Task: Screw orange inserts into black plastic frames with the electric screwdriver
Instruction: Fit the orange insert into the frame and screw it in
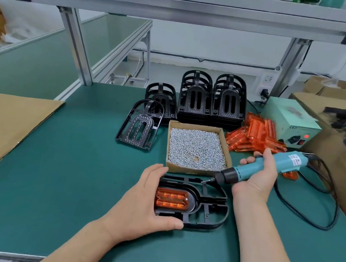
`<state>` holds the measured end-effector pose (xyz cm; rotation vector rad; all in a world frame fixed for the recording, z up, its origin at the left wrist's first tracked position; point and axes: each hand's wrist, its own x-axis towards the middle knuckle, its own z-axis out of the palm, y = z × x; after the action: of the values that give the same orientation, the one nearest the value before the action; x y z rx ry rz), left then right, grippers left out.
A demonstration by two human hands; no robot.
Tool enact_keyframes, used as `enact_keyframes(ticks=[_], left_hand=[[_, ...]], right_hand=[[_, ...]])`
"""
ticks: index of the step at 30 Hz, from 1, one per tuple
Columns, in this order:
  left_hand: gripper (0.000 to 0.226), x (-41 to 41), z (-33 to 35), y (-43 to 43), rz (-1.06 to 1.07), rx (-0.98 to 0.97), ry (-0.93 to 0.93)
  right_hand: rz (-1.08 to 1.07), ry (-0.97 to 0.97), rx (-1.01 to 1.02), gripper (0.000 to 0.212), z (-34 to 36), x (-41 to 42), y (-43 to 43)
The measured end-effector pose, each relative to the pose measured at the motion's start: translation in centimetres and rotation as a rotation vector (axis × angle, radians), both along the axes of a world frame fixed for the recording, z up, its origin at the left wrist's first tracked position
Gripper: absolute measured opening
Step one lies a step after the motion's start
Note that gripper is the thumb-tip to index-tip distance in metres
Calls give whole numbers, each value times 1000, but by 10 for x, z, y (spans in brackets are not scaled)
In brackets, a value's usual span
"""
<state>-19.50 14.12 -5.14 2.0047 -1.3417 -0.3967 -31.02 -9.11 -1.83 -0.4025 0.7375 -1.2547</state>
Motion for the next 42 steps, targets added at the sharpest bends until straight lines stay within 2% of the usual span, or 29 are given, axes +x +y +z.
enact_keyframes(ticks=[4,7,11,13,22,25,28,33,36,42], left_hand=[[117,5,0,-4,-29,-19,49],[109,5,1,-9,-37,-51,10],[65,7,16,-22,70,-214,-212],[52,11,26,-29,111,-281,-292],[32,17,13,-29,174,-337,-266],[25,25,23,-37,193,-337,-311],[16,41,41,-52,168,-208,-360],[27,66,62,-84,40,157,-544],[33,67,64,-99,-57,304,-645],[29,71,66,-113,-129,409,-577]], right_hand=[[32,-16,13,20,-6,1,-3],[51,-12,6,26,-7,1,2],[50,-10,-26,24,-4,1,6],[46,-4,-31,23,-3,2,7],[65,11,-22,21,-4,3,6],[56,27,-22,18,-4,3,5],[71,47,-23,20,-5,2,5],[75,77,-51,20,-7,3,4],[81,71,-55,20,-7,3,3],[86,104,-71,19,-8,4,1]])
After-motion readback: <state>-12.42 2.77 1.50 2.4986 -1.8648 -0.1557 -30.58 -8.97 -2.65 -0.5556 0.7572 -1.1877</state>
